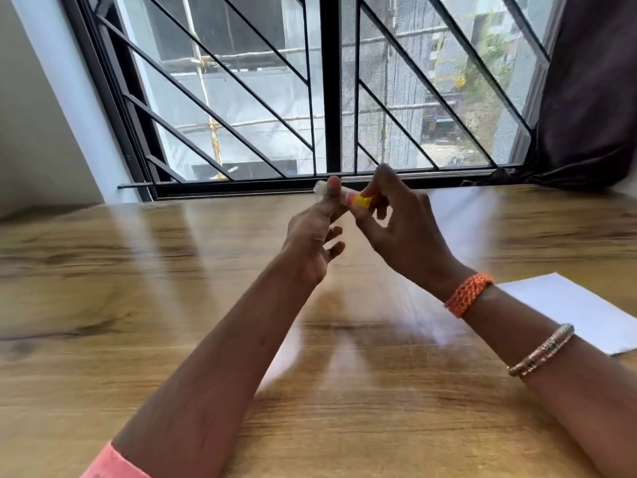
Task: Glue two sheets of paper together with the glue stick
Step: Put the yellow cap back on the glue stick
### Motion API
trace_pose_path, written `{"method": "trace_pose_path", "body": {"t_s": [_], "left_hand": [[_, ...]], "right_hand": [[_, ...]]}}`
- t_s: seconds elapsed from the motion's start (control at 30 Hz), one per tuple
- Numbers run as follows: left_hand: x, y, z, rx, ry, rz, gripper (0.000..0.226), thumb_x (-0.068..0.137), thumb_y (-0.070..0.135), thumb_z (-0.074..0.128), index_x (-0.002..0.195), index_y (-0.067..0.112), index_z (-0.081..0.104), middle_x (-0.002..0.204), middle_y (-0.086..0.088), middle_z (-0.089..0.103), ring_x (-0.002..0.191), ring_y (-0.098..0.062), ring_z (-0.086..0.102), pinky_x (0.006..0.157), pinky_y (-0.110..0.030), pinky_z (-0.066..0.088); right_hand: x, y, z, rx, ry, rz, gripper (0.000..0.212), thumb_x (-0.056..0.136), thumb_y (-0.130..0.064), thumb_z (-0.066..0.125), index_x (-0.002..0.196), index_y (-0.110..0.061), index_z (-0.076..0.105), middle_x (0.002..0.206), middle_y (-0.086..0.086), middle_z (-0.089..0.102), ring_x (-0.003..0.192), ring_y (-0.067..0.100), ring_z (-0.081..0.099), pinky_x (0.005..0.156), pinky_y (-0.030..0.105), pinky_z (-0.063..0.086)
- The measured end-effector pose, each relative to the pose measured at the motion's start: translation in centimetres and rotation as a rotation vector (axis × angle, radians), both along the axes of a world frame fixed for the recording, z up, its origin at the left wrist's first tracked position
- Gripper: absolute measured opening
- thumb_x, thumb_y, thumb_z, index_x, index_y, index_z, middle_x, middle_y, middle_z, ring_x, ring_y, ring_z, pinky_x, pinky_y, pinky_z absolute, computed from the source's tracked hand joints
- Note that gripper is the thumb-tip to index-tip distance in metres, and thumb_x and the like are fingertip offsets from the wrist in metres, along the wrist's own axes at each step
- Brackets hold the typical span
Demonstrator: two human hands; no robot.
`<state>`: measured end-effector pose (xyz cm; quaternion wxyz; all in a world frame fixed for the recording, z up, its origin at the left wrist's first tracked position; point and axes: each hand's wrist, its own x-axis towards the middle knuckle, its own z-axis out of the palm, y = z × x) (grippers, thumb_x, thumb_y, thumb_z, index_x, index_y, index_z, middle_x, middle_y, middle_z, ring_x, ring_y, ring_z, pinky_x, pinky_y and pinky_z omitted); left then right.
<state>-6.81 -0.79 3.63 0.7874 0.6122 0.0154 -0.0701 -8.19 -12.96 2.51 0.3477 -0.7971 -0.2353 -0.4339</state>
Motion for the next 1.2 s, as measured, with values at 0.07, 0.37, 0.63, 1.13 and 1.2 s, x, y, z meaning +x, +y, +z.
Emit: {"method": "trace_pose_path", "body": {"t_s": [0.07,0.37,0.63,1.13,1.2], "left_hand": [[-0.2,-0.2,0.3,-0.089,-0.038,-0.027,0.03,0.086,0.048,0.057,0.103,0.023,0.063,0.095,0.014,0.064,0.09,-0.008,0.05,0.068,-0.025,0.041],[0.0,-0.3,0.1,0.057,-0.071,0.063,0.032,0.082,0.047,0.063,0.101,0.021,0.066,0.088,0.013,0.065,0.08,-0.011,0.045,0.069,-0.028,0.034],[-0.5,-0.8,0.1,-0.007,-0.059,-0.062,0.049,0.081,0.065,0.049,0.105,0.024,0.064,0.119,0.007,0.067,0.116,-0.017,0.05,0.082,-0.034,0.034],[0.1,-0.6,-0.2,0.006,-0.119,0.007,0.029,0.083,0.049,0.06,0.083,0.021,0.067,0.094,0.01,0.07,0.098,-0.009,0.058,0.078,-0.033,0.036],[-0.2,-0.6,-0.4,0.032,-0.085,0.009,0.033,0.08,0.055,0.061,0.078,0.022,0.066,0.088,0.014,0.069,0.1,-0.011,0.057,0.078,-0.033,0.036]], "right_hand": [[0.0,0.1,0.6,0.297,0.197,0.101,0.026,0.088,-0.016,0.064,0.077,-0.017,0.041,0.064,0.011,0.06,0.05,0.014,0.055,0.048,0.022,0.041],[-0.3,0.4,0.8,0.681,0.579,0.415,0.023,0.091,-0.017,0.061,0.076,-0.015,0.042,0.062,0.006,0.058,0.051,0.01,0.052,0.063,0.03,0.047],[-0.6,-0.6,0.9,-0.192,-0.056,-0.023,0.02,0.09,-0.017,0.06,0.085,-0.016,0.041,0.064,-0.001,0.051,0.055,0.013,0.047,0.054,0.024,0.035],[-0.6,-0.7,0.8,-0.226,-0.019,0.031,0.021,0.092,-0.015,0.057,0.088,-0.022,0.037,0.065,-0.002,0.05,0.057,0.01,0.044,0.058,0.024,0.035],[-0.4,-0.9,0.5,-0.375,-0.097,-0.019,0.019,0.091,-0.014,0.055,0.094,-0.023,0.039,0.07,-0.005,0.048,0.063,0.012,0.042,0.065,0.024,0.035]]}}
